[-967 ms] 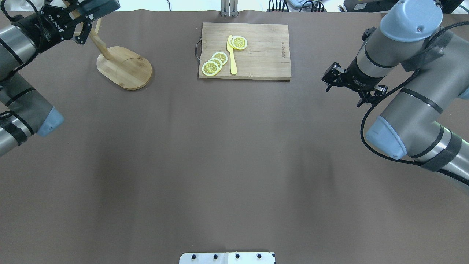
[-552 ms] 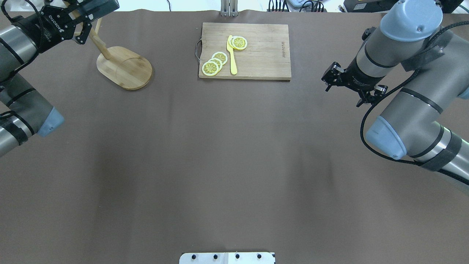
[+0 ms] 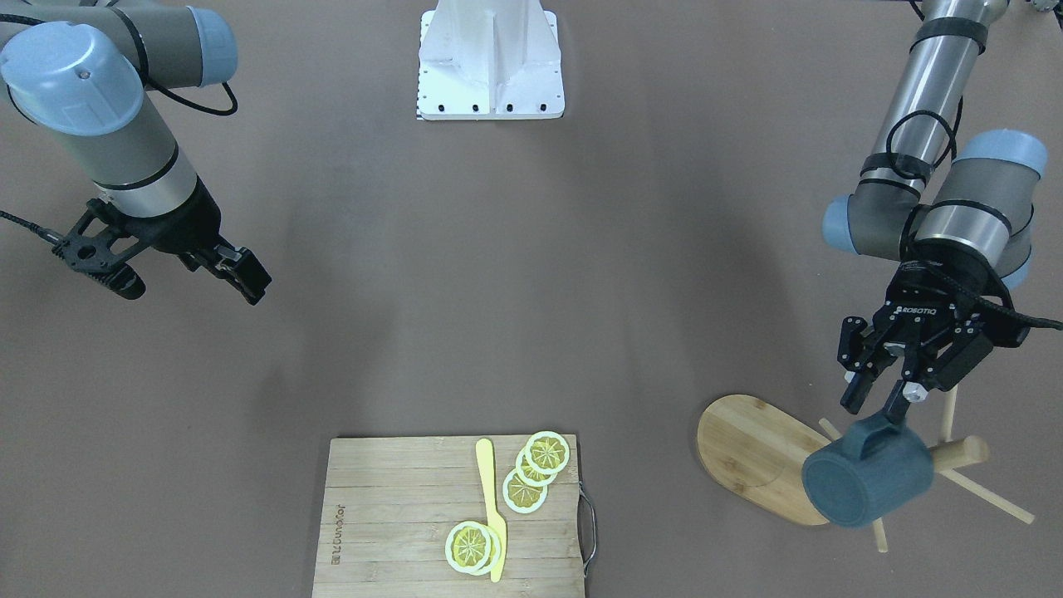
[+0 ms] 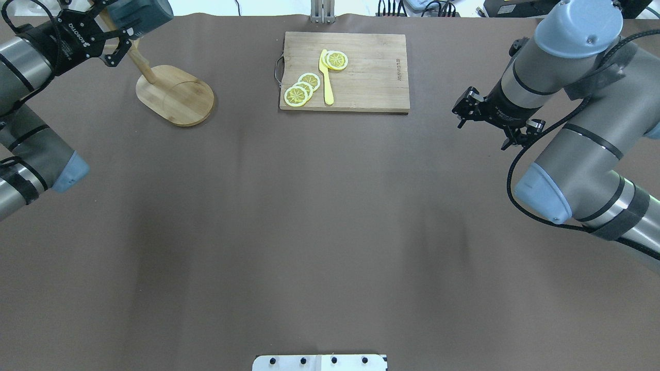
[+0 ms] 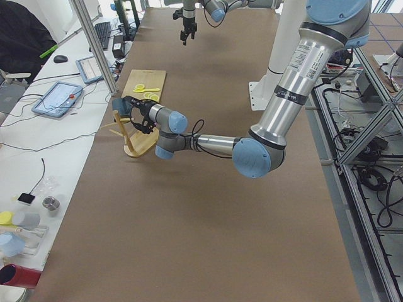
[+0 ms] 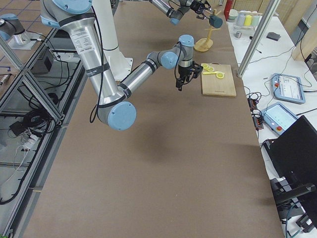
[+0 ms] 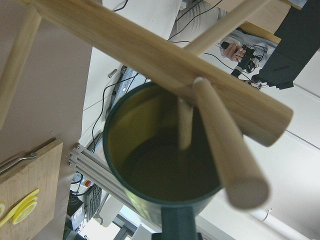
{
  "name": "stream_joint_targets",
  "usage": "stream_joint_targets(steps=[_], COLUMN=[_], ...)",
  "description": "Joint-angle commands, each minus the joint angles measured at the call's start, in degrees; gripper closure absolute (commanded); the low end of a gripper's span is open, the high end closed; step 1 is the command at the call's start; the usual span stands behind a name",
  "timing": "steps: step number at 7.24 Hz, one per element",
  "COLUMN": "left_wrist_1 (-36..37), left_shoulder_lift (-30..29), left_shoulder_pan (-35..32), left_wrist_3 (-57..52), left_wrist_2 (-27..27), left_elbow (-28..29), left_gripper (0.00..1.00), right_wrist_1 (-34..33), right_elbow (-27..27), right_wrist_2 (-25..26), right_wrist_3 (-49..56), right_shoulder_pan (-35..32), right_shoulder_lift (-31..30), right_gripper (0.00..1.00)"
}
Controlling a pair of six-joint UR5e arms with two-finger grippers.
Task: Hang cup on storage rack
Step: 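Open the left gripper and pull it away from the hanging mug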
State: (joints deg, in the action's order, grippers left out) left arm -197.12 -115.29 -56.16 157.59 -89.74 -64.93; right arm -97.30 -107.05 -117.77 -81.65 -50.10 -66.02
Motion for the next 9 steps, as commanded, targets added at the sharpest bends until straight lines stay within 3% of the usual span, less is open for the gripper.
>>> stream_joint_targets(steps=[1,5,7,9], left_wrist_1=[0.07,0.07,1.99,5.95], left_shoulder_lift=[0.06,0.50,5.23,5.86], left_shoulder_pan=[0.00,-1.57,-4.98,-14.71], left_wrist_3=[0.79,5.07,5.19,4.58], left_wrist_2=[0.00,-0.87,-5.07,-13.32], left_elbow=[0.16,-2.90,-11.41,-18.53], left_gripper=[0.01,0.01,0.01,0.01], right_wrist_1=[0.00,0.00,0.00,0.00], right_elbow=[0.00,0.00,-0.09,-0.09], right_wrist_2=[0.00,0.00,0.00,0.00], right_wrist_3=[0.00,0.00,0.00,-0.09], right_shoulder_pan=[0.00,0.00,0.00,0.26], right_shoulder_lift=[0.02,0.02,-0.07,-0.07], right_gripper=[0.00,0.00,0.00,0.00])
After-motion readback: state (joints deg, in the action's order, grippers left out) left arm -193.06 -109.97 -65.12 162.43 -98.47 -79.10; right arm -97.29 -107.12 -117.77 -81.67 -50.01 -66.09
